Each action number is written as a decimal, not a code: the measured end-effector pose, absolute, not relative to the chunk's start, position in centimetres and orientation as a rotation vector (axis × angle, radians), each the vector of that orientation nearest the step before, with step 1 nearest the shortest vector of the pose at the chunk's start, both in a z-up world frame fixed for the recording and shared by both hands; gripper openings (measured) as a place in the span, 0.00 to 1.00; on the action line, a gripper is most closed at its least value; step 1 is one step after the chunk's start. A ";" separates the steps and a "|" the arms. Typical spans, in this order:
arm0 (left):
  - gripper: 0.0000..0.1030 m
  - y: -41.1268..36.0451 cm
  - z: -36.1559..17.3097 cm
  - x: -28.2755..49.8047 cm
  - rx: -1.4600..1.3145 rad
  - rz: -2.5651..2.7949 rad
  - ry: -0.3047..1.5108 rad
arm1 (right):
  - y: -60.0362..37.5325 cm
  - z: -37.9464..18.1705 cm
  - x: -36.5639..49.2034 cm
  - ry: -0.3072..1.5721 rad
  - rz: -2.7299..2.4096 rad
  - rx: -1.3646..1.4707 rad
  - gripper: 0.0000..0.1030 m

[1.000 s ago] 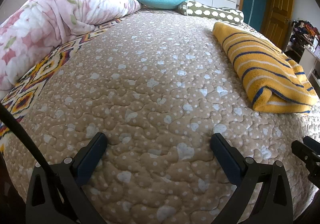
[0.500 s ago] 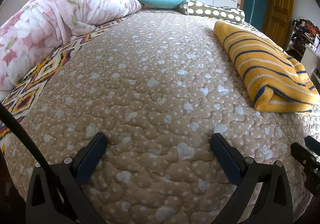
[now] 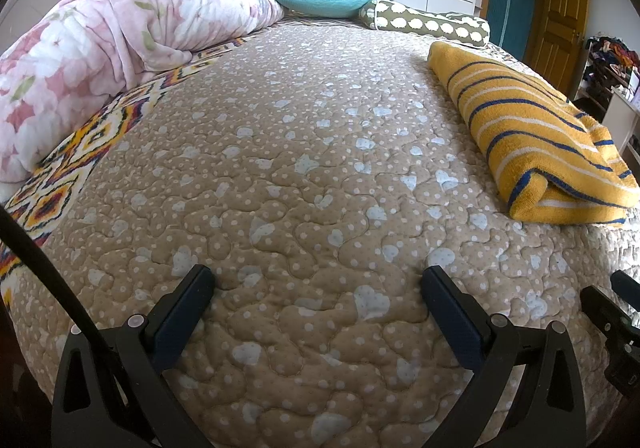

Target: Fold small clothes

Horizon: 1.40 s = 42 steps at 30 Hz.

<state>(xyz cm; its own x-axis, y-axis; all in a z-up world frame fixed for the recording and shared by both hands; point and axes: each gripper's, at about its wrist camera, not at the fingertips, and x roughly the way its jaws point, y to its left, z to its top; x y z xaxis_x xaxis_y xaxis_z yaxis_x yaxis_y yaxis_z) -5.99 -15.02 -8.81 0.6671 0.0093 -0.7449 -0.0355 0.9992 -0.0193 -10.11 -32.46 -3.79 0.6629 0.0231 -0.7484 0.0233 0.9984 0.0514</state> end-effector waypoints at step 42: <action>0.99 -23.2 -0.8 6.2 0.039 -0.236 0.798 | -43.4 4.1 9.6 0.785 0.092 0.227 0.17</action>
